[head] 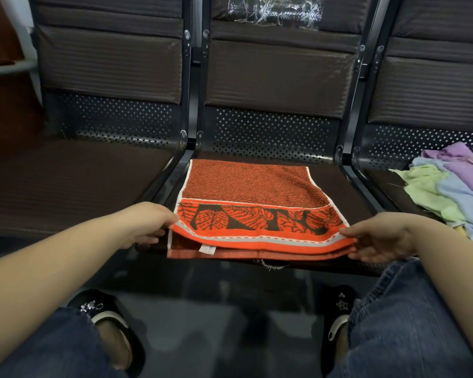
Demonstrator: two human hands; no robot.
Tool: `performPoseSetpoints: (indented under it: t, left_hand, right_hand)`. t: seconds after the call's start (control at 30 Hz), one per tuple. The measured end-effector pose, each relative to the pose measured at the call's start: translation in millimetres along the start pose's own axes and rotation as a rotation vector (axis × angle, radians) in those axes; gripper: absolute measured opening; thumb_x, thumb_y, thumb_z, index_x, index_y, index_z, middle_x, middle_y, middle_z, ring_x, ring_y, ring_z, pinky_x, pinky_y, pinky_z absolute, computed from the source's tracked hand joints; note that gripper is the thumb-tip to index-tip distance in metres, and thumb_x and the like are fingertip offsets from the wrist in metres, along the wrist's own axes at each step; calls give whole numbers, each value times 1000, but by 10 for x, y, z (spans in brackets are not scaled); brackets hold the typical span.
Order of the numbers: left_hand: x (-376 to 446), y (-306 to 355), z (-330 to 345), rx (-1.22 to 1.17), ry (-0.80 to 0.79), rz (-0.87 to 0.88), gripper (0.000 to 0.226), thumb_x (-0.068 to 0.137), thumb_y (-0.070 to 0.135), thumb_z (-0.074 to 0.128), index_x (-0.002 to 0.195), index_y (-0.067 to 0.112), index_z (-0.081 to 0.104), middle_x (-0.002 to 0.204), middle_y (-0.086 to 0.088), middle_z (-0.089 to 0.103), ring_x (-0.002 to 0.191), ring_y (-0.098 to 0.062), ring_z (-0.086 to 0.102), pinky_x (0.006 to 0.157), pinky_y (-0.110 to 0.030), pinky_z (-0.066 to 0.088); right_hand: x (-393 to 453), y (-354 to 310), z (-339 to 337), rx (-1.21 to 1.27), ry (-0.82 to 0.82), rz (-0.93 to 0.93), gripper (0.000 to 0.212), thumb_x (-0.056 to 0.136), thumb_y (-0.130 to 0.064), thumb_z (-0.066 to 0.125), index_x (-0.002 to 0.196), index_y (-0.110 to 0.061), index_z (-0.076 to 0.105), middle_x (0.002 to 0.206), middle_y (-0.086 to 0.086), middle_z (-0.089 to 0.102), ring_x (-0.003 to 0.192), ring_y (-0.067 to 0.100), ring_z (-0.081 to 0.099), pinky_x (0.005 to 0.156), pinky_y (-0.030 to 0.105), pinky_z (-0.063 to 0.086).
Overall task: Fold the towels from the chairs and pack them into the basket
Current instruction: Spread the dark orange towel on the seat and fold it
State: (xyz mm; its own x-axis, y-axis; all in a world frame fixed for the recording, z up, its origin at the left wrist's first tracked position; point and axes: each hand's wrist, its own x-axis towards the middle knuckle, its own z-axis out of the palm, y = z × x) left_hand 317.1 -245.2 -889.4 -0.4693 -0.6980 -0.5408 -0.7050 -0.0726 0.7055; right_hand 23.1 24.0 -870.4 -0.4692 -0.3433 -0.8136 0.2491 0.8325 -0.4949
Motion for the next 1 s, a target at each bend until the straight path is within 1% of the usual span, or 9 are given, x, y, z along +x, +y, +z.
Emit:
performPoseSetpoints:
  t: [0.07,0.2,0.37,0.47,0.57,0.67,0.73,0.83,1.0]
  left_hand:
    - [-9,-1,-5,-118,-62,-67,13,93,22,57,99,15,66,93,-2,66,89,-16,61,63,-23,46]
    - [-16,-19,-2,-191,-128,-144,11,94,22,57,94,14,65,78,-2,63,63,-12,55,39,-15,37]
    - [90,-80,34,157,58,167,4,86,19,67,83,20,67,91,1,67,89,-15,59,88,-30,45]
    - [65,-132,163,400,79,272,10,79,12,73,82,17,65,88,-3,69,86,-19,63,81,-28,47]
    - [39,-115,260,442,43,306,13,81,6,67,82,13,57,76,2,61,81,-22,62,68,-27,49]
    - [38,-68,275,551,56,310,11,86,10,61,94,12,55,94,-4,64,91,-23,61,72,-28,48]
    - [23,-24,284,470,38,266,10,88,7,56,95,13,56,99,-9,66,89,-24,63,72,-29,51]
    - [-34,66,234,121,-126,43,11,96,6,48,94,15,54,84,-6,64,72,-19,62,62,-28,49]
    - [-64,-7,-1,109,-348,-209,28,101,31,38,98,13,60,90,-8,68,76,-20,67,58,-27,54]
  right_hand:
    - [4,7,-10,-34,13,-4,19,90,-27,59,81,-10,63,66,4,66,52,13,65,46,20,49]
    - [17,25,-3,-57,40,-22,20,90,-27,60,79,-11,62,61,3,66,52,13,64,47,21,49]
    - [2,25,-5,-58,61,-50,19,91,-26,59,79,-12,62,61,2,66,56,13,63,53,24,46]
    - [-9,17,19,-57,61,-66,18,91,-24,59,79,-12,62,61,3,65,59,14,61,56,26,45]
    - [-14,4,51,-70,58,-75,16,92,-23,58,80,-12,61,64,3,63,62,15,59,57,26,43]
    - [-9,3,70,-81,54,-82,14,92,-23,57,84,-12,62,70,4,61,64,16,58,56,26,43]
    - [0,8,65,-78,54,-88,14,92,-23,58,85,-12,63,70,4,61,63,15,58,56,26,43]
    - [1,14,41,-58,61,-86,14,91,-24,58,86,-12,62,72,4,62,60,14,61,58,26,46]
    - [-28,34,-6,-84,61,-46,17,92,-23,57,83,-9,61,62,4,63,56,15,63,52,25,49]
